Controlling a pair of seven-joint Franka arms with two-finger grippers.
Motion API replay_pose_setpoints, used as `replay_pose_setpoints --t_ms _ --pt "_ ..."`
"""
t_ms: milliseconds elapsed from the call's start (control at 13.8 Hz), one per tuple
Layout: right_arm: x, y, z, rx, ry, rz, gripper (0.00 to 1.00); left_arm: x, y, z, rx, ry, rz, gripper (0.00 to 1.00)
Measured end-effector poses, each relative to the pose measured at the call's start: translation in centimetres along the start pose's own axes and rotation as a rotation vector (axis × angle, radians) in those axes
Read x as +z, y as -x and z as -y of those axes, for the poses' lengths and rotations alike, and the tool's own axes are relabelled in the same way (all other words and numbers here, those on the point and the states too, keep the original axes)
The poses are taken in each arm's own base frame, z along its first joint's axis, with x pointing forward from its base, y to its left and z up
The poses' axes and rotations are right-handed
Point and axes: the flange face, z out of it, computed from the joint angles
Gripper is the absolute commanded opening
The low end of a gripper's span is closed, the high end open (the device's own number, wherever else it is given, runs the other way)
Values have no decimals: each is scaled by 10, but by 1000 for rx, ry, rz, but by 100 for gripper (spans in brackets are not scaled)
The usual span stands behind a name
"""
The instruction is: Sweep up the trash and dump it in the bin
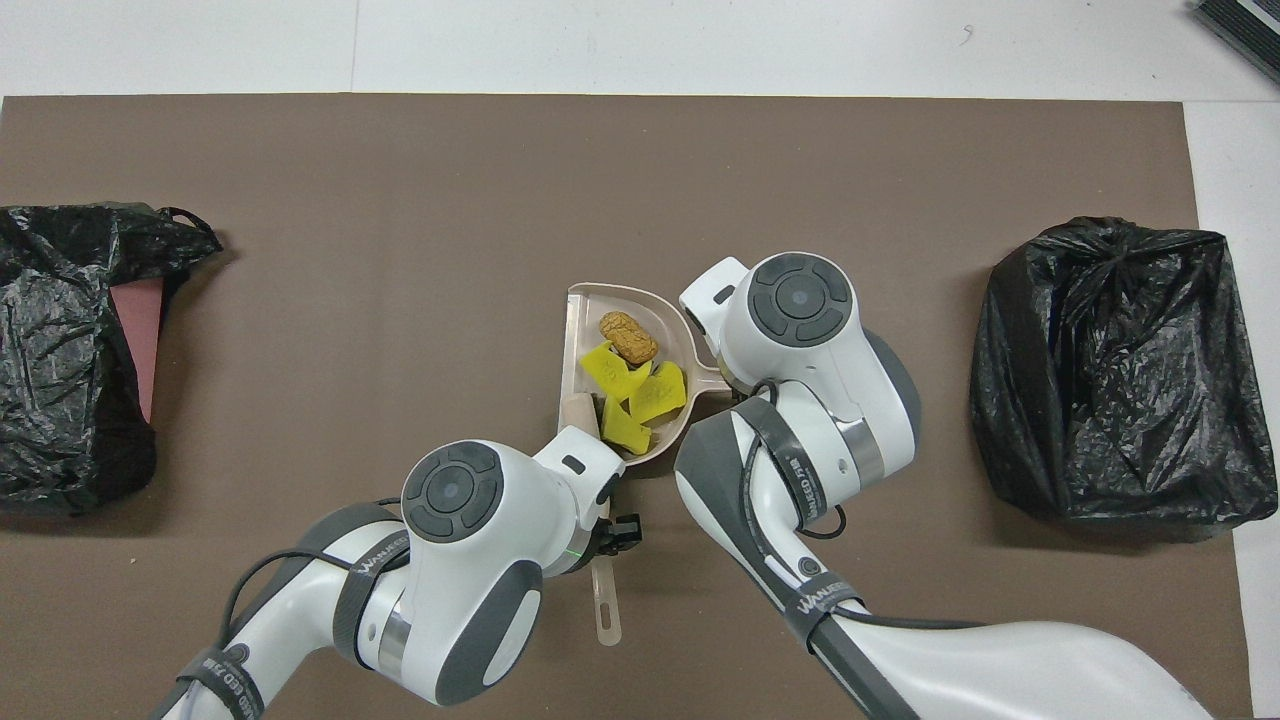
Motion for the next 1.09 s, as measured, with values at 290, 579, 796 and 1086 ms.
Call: replay_pose_setpoints --t_ms 290,579,796,1086 --pt "-1 5 -3 10 0 -1 0 -7 -18 19 -33 -11 -10 0" --pt "-17 35 -20 64 20 -18 0 -32 -40 55 -65 -57 -25 0" --pt "-44 70 -32 108 43 -37 0 -41 -31 51 -113 -96 -55 0" --pt "-111 168 -47 158 65 -57 0 -33 -3 23 -113 -109 -56 0"
